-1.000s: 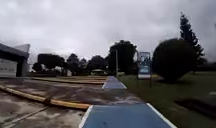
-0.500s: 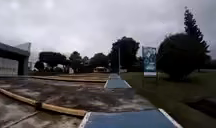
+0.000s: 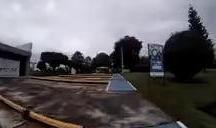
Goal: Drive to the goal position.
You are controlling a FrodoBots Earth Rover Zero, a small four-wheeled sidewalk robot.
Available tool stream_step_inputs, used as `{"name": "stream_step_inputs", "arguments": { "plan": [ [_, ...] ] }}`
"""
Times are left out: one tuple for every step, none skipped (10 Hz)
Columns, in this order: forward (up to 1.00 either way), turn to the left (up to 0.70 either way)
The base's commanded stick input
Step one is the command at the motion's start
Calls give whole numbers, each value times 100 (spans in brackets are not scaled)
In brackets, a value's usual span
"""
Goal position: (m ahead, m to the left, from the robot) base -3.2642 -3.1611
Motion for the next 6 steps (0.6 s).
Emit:
{"name": "stream_step_inputs", "arguments": {
  "plan": [
    [70,-14],
    [70,-4],
    [70,0],
    [70,0],
    [70,0],
    [70,0]
  ]
}}
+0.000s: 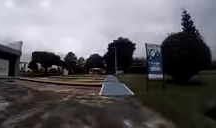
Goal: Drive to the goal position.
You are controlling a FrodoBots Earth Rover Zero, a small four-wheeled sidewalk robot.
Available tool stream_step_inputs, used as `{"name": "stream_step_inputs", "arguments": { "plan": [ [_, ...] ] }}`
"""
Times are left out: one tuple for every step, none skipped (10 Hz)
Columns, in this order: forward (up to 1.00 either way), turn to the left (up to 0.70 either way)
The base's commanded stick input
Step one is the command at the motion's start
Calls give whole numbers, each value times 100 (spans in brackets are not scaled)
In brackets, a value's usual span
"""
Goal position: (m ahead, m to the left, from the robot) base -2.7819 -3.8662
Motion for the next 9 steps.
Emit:
{"name": "stream_step_inputs", "arguments": {
  "plan": [
    [70,0],
    [70,0],
    [70,0],
    [70,0],
    [70,0],
    [70,0],
    [19,0],
    [0,0],
    [0,0]
  ]
}}
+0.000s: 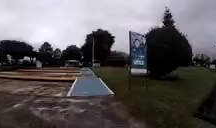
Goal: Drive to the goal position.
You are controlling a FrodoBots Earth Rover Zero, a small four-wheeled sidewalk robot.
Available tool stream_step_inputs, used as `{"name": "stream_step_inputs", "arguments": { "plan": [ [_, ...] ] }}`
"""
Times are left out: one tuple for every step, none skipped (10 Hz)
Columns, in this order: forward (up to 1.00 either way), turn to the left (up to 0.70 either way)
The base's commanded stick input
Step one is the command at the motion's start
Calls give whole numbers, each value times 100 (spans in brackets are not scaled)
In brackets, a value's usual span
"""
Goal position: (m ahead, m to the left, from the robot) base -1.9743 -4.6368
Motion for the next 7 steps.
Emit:
{"name": "stream_step_inputs", "arguments": {
  "plan": [
    [0,0],
    [0,0],
    [0,0],
    [0,0],
    [0,0],
    [5,0],
    [20,0]
  ]
}}
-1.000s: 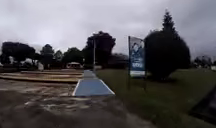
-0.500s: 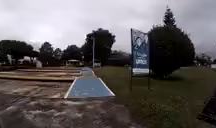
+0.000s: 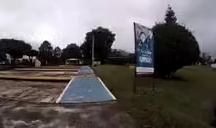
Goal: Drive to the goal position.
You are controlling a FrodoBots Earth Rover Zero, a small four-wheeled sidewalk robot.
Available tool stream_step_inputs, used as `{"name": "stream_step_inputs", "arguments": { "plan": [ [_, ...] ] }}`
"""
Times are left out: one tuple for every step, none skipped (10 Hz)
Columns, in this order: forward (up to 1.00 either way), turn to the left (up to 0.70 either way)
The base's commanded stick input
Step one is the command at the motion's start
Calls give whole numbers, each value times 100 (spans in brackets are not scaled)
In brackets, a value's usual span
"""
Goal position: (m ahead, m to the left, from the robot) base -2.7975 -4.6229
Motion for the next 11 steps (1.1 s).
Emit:
{"name": "stream_step_inputs", "arguments": {
  "plan": [
    [50,0],
    [70,35],
    [70,35],
    [70,15],
    [70,3],
    [0,0],
    [0,0],
    [0,0],
    [0,0],
    [0,0],
    [0,0]
  ]
}}
